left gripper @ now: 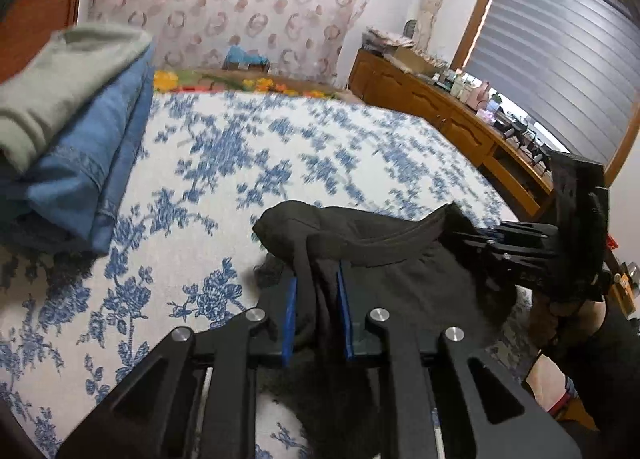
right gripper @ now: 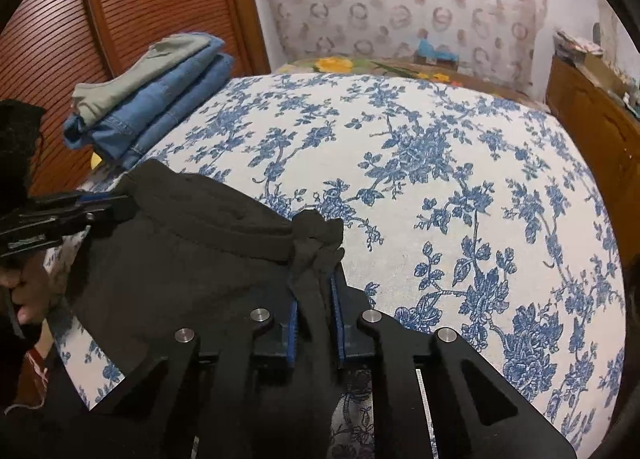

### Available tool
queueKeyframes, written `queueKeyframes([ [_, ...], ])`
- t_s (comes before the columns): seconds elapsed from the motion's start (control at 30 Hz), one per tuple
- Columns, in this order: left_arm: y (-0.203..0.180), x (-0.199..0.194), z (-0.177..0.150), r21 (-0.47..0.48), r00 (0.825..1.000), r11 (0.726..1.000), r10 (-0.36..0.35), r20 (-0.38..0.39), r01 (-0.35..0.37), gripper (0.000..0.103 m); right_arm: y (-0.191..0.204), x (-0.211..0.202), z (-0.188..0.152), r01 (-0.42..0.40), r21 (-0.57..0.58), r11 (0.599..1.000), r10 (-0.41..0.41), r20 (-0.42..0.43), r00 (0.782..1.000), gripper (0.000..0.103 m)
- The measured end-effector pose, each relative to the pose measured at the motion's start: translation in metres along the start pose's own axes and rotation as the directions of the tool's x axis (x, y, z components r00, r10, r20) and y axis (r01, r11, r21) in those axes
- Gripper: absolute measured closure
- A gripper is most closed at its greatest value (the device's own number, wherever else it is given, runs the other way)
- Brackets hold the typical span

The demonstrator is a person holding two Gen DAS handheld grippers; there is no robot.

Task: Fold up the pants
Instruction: 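Close the left gripper on the pants' edge while the right gripper grasps beside it, then lift the folded black pants off the bed with both grippers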

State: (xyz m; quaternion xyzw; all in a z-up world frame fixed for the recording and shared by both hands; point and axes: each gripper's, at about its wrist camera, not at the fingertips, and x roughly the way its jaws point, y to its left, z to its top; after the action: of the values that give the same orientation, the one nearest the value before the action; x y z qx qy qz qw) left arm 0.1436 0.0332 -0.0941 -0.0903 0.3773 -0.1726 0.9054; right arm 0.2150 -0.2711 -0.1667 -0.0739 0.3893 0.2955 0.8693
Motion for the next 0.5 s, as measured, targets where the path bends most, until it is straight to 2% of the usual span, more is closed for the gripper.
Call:
queueKeyframes([
  [0.2,-0.017,-0.026,0.011,0.045,0.996,0.999,0.012,0.083,-0.016,0.089,0.009,-0.023,0.007,0.013,-0.015,1.0,-0.012,0.084,0.996,0.094],
  [0.5,-0.027,-0.043,0.035,0.106,0.987,0.993,0.036,0.155,-0.053,0.091,0.019,-0.057,0.028,0.041,-0.049,0.998,-0.03,0.204,0.979,0.094],
])
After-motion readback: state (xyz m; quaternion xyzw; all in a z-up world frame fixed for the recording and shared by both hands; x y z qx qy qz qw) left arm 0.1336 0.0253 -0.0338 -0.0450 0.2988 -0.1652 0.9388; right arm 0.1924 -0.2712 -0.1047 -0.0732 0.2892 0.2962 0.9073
